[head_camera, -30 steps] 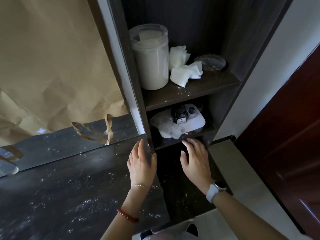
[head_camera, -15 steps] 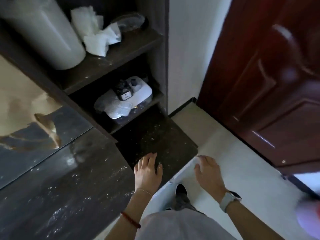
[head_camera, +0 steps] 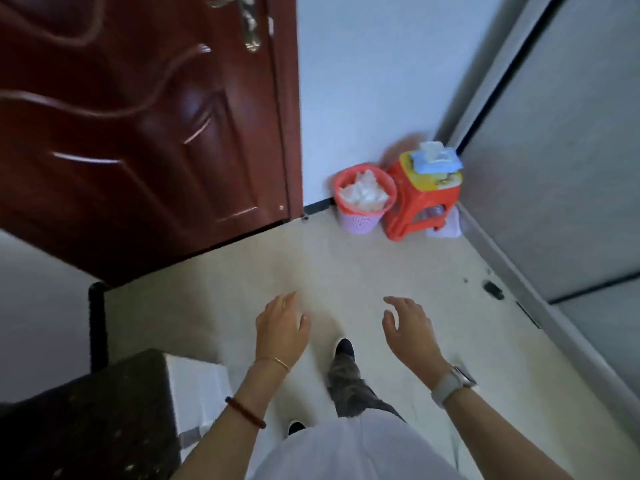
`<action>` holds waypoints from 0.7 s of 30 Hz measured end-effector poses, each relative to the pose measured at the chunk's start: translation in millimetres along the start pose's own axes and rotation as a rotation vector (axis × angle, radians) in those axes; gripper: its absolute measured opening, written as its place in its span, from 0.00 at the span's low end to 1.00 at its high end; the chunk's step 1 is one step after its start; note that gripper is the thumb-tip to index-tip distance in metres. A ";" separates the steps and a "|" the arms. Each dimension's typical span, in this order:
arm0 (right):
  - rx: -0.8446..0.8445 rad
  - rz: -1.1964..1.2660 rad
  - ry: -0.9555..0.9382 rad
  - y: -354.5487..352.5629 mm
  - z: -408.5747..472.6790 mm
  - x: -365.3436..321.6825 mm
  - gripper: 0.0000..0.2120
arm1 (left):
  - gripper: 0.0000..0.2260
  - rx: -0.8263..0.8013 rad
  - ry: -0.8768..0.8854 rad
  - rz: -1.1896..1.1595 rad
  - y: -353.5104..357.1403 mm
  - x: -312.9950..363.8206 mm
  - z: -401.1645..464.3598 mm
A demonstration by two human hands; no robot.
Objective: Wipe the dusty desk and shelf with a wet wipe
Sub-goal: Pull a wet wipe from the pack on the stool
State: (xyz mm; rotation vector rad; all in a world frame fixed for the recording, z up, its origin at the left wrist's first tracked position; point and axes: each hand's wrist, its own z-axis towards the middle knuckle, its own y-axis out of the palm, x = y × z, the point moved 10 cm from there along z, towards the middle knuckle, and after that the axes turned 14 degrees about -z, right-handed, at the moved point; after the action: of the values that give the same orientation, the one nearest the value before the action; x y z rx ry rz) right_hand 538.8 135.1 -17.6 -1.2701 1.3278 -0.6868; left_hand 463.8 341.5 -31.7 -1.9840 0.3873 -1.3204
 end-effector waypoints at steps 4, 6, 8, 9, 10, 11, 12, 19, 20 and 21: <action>0.049 0.058 0.211 -20.3 8.8 82.5 0.16 | 0.20 -0.161 0.144 0.049 68.7 74.8 33.3; 0.051 0.088 0.272 -23.1 24.9 116.3 0.16 | 0.19 -0.203 0.199 0.065 99.8 105.6 60.1; 0.056 0.109 0.309 -26.5 48.0 143.3 0.16 | 0.19 -0.235 0.239 0.079 125.1 136.0 89.8; 0.063 0.120 0.324 -30.7 63.0 158.2 0.16 | 0.19 -0.249 0.259 0.085 139.6 153.4 107.4; 0.068 0.130 0.333 -36.6 80.2 174.0 0.16 | 0.20 -0.264 0.273 0.100 153.5 172.7 126.1; 0.071 0.137 0.343 -44.4 97.6 189.9 0.16 | 0.20 -0.268 0.282 0.113 166.2 193.0 145.7; 0.073 0.134 0.351 -52.6 112.7 203.6 0.16 | 0.20 -0.272 0.286 0.125 176.0 211.7 161.1; 0.087 0.091 0.374 -125.3 226.9 288.8 0.16 | 0.19 -0.269 0.331 0.079 226.7 333.9 254.8; 0.083 0.086 0.360 -130.8 243.5 293.6 0.16 | 0.18 -0.269 0.320 0.081 229.1 340.5 267.0; 0.076 0.085 0.346 -135.3 260.4 297.1 0.16 | 0.18 -0.272 0.305 0.070 232.7 343.7 280.9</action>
State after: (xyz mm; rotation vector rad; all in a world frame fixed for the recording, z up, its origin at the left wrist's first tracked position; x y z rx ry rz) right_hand 880.2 -104.3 -40.3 -1.0584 1.6089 -0.9173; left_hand 893.9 84.4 -24.3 -1.9630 0.8118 -1.5989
